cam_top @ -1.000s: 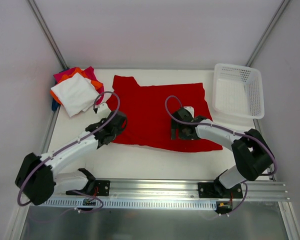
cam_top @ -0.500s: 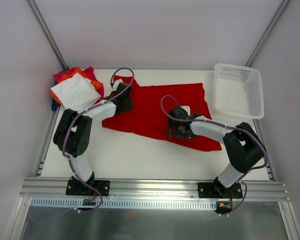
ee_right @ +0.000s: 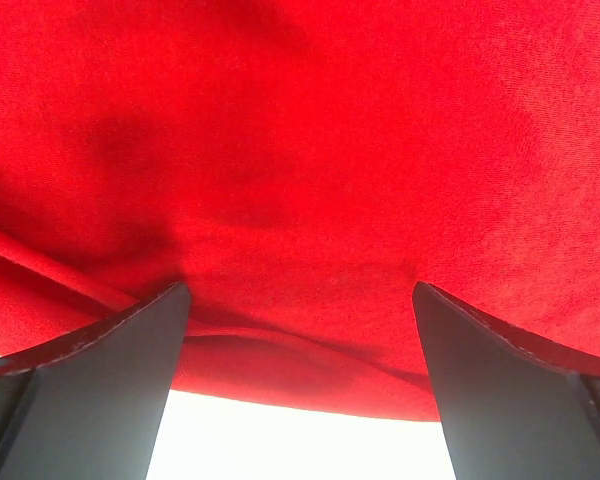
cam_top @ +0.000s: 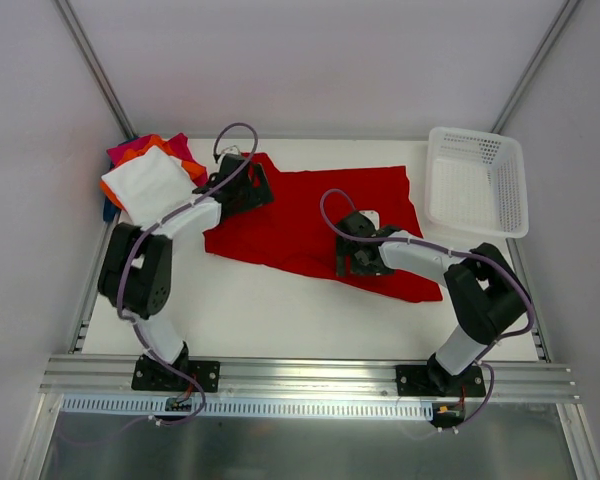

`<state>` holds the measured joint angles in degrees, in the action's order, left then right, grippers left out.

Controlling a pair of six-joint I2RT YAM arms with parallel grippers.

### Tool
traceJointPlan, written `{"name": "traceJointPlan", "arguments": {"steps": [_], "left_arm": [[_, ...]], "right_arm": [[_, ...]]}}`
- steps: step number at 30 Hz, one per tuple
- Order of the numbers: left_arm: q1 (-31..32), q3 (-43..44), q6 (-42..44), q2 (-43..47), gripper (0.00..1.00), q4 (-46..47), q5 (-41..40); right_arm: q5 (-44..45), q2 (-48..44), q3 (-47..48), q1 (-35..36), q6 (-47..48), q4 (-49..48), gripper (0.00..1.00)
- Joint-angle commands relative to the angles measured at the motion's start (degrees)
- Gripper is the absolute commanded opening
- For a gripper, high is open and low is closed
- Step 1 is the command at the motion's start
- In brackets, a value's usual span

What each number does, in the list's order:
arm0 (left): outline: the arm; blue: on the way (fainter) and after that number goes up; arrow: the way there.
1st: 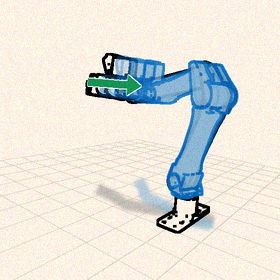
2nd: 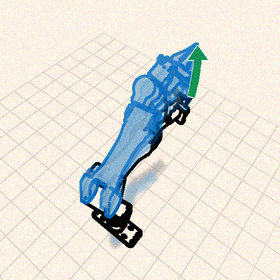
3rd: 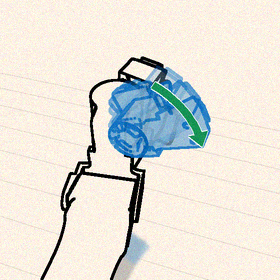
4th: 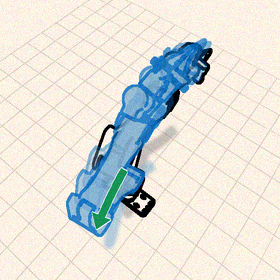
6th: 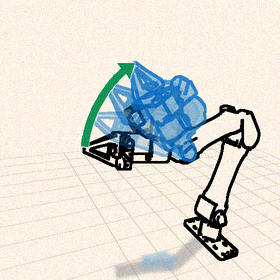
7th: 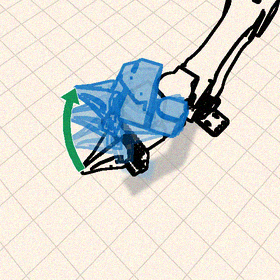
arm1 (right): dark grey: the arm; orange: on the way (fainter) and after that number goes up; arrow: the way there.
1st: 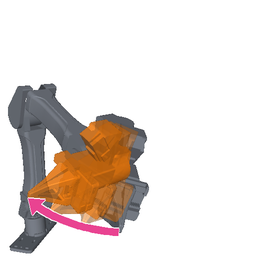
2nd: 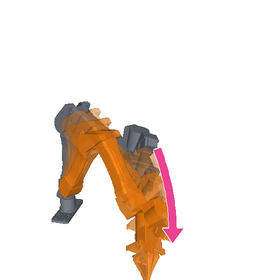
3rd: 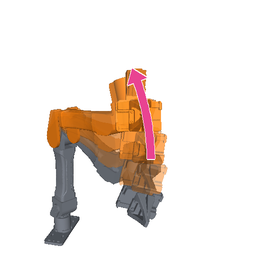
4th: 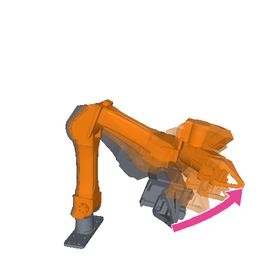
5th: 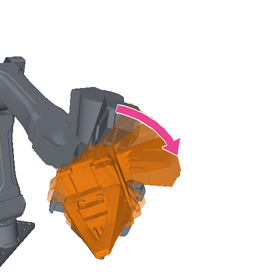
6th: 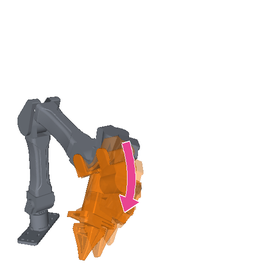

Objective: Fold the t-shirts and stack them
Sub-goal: Fold the tshirt

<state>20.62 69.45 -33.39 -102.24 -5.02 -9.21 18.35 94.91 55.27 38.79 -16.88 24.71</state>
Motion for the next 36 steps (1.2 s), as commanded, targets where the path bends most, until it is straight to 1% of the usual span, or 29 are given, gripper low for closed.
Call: {"name": "traceJointPlan", "arguments": {"steps": [1,3,6,10,13,17,21,24,36], "left_arm": [[0.6,-3.3,0.7,13.0,0.99,-0.7,0.5],[1.3,-7.3,-0.4,17.9,0.99,-1.3,0.9],[1.6,-13.1,-2.0,22.2,0.99,-1.4,1.0],[1.9,-17.1,-2.4,21.6,0.98,0.3,0.3],[1.8,-18.7,-1.6,18.7,0.97,4.7,2.5],[1.7,-18.6,-1.6,14.0,0.96,9.0,3.7],[1.4,-16.1,-1.8,8.6,0.95,10.1,4.7],[1.2,-14.9,-1.8,6.2,0.94,10.6,5.2],[0.6,-13.7,-1.4,3.6,0.93,11.3,4.6]], "right_arm": [[-0.7,-0.9,0.8,0.4,0.0,-0.1,0.99],[-0.5,-1.5,0.3,0.6,-0.1,-0.4,0.99],[-0.5,-2.3,-0.2,0.6,-0.2,-0.7,0.99],[-0.6,-2.8,-0.7,0.9,-0.2,-0.9,1.00],[-0.5,-3.2,-0.8,1.1,-0.3,-0.9,1.00],[0.4,-4.2,-1.3,1.2,-0.2,-0.4,0.99],[1.2,-4.7,-1.9,1.1,-0.2,0.3,0.99],[1.9,-4.4,-2.0,1.1,-0.1,0.4,0.99],[2.0,-2.0,-0.4,1.2,0.2,1.0,0.99]]}}
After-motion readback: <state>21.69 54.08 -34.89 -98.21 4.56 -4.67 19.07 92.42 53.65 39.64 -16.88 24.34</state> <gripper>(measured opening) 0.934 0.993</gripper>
